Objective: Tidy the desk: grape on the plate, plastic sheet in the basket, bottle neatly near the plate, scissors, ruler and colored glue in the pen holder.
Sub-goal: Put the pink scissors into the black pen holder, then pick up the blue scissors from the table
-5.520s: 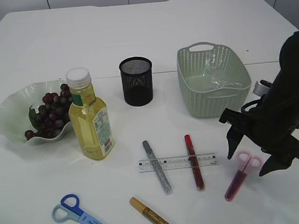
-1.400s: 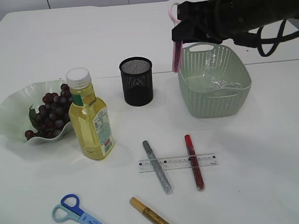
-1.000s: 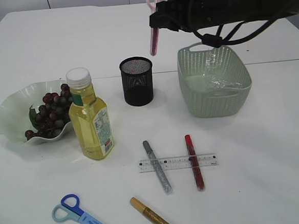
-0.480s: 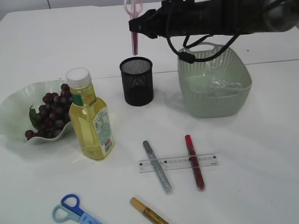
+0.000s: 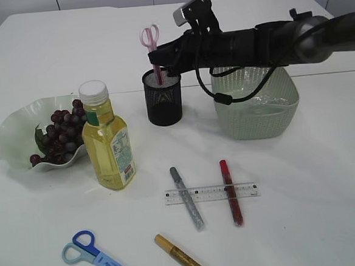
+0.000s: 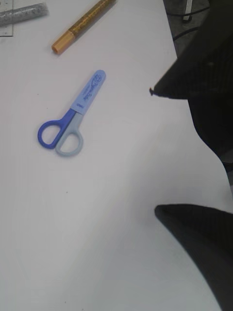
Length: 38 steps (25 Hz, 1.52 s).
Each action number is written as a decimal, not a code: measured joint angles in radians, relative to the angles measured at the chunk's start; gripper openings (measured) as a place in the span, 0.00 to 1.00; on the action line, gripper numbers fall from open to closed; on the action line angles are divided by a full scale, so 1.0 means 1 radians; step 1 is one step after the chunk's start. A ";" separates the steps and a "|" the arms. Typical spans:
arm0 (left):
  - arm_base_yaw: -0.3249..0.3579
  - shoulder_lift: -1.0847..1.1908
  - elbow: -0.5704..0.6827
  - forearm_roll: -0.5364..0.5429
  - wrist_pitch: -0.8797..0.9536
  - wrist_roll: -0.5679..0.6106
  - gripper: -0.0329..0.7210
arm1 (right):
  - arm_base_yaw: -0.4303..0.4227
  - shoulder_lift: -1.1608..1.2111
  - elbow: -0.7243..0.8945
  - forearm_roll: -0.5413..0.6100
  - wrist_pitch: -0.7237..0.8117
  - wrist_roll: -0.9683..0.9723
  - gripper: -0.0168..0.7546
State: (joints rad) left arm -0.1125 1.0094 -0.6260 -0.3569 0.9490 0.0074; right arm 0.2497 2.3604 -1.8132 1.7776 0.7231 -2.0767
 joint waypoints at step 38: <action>0.000 0.000 0.000 -0.013 0.013 0.000 0.70 | 0.005 -0.489 0.000 -1.206 0.127 1.569 0.45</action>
State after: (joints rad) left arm -0.1125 1.0094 -0.6260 -0.3697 0.9624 0.0074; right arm 0.2549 1.8712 -1.8132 0.5716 0.8505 -0.5072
